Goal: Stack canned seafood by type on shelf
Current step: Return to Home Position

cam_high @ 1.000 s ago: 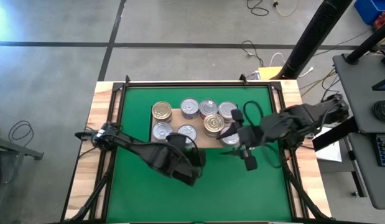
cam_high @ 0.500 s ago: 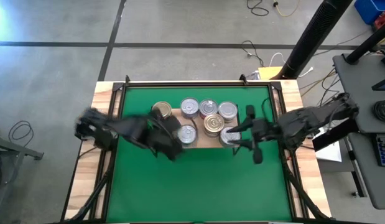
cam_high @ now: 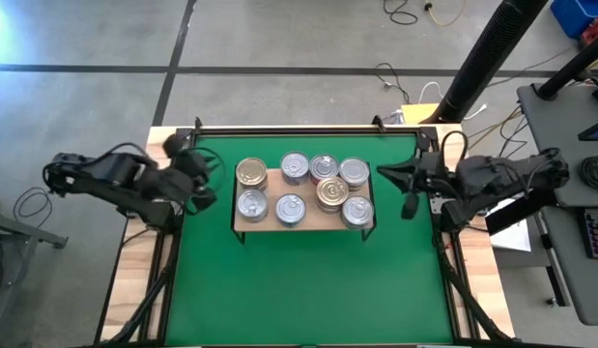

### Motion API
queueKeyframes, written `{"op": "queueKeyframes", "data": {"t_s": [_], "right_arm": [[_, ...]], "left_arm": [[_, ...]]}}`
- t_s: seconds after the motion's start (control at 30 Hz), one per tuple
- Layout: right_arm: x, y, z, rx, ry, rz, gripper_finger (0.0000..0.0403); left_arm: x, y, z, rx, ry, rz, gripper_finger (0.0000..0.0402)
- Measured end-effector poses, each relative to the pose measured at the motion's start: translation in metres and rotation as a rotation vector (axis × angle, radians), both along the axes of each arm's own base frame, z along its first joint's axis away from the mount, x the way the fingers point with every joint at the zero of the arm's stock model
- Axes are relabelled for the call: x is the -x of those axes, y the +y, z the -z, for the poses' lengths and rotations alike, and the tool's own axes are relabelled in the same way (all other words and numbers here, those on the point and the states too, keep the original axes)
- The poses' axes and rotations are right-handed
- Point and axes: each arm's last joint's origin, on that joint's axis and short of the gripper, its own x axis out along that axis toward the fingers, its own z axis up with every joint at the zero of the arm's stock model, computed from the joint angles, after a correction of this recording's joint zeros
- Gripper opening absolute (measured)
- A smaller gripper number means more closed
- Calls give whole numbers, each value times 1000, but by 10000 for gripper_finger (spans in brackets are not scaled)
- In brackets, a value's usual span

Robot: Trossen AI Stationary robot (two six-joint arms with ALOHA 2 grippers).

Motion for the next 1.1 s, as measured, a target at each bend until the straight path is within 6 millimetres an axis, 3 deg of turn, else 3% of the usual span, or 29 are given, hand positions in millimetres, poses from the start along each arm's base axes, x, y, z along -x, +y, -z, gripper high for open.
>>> {"op": "queueKeyframes", "data": {"t_s": [0.2,0.43,0.63,0.73,0.87,0.97,1.1], "right_arm": [[15,-6,37,-21,190,101,13],[0,-7,91,7,81,294,13],[1,4,135,90,12,-174,13],[9,4,145,44,-34,-260,13],[25,1,143,19,-133,-287,13],[51,-7,135,12,-277,-283,13],[70,-12,142,18,-372,-277,13]], "left_arm": [[37,7,23,180,-163,-16,60],[59,10,56,164,-472,204,59],[85,13,84,158,-672,391,59],[92,13,96,176,-704,454,59],[98,14,105,187,-745,470,59],[95,14,110,248,-766,444,59],[85,11,113,351,-834,402,59]]}}
